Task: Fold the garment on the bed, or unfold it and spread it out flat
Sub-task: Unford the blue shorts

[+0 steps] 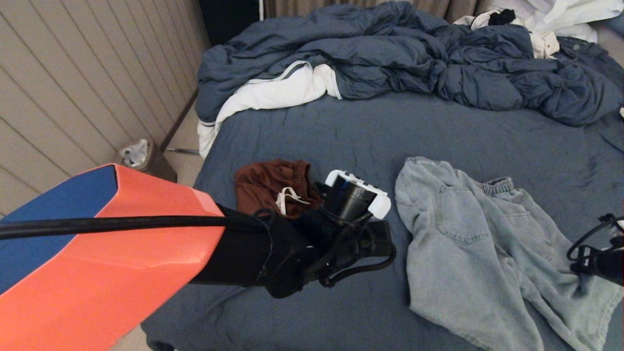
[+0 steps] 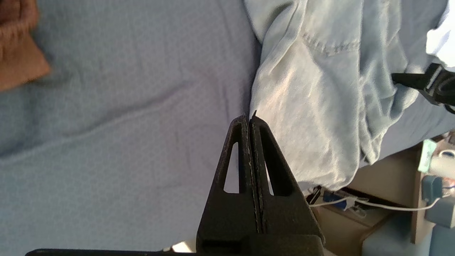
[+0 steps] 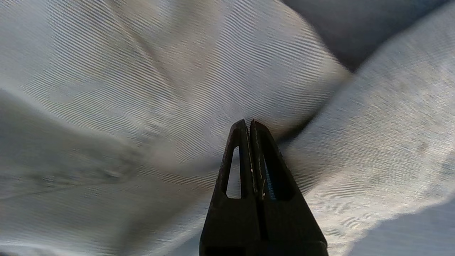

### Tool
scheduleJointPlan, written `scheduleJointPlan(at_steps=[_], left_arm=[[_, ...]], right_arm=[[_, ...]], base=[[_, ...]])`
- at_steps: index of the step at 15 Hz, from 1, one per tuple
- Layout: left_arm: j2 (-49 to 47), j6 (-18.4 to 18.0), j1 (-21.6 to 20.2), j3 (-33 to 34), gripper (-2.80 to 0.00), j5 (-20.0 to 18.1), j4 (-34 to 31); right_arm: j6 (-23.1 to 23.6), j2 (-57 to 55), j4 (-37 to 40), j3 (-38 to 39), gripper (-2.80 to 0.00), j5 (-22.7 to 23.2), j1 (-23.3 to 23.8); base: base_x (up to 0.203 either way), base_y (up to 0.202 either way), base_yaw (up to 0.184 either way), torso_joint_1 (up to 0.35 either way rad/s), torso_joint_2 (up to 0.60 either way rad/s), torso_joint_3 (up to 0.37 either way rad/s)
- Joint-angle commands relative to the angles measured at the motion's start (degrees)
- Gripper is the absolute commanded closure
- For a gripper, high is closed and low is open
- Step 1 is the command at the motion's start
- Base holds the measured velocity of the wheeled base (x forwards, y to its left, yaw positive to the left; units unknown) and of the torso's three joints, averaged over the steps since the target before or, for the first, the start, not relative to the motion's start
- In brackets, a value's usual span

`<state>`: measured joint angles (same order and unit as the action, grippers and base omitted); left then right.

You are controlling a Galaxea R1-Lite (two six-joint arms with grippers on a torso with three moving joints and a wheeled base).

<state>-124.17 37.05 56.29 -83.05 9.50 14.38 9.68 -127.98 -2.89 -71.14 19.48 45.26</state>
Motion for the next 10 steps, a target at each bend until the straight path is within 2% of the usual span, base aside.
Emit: scheduleJointPlan(at_steps=[1,6,10], left_arm=[[0.1,0.2,-0.2,0.7,0.0,0.1,0.1],[0.7,-0.1,-0.2,0.7,0.0,0.2,-0.4],[1.0,-0.4,-0.9,0.4,0.0,0.2,-0.5]], right_arm=[[3.1,1.4,-0.8,4.7,0.0,0.3,2.4],[10.3,11.5,-1.3,19.1,0.0,3.6,10.5],[13.0,13.1,-1.6,25.6,0.0,6.9,17.4]], base=[[0.0,0.0,0.0,0.0,0.0,0.0],[0.0,0.0,0.0,0.0,0.0,0.0],[0.0,0.0,0.0,0.0,0.0,0.0]])
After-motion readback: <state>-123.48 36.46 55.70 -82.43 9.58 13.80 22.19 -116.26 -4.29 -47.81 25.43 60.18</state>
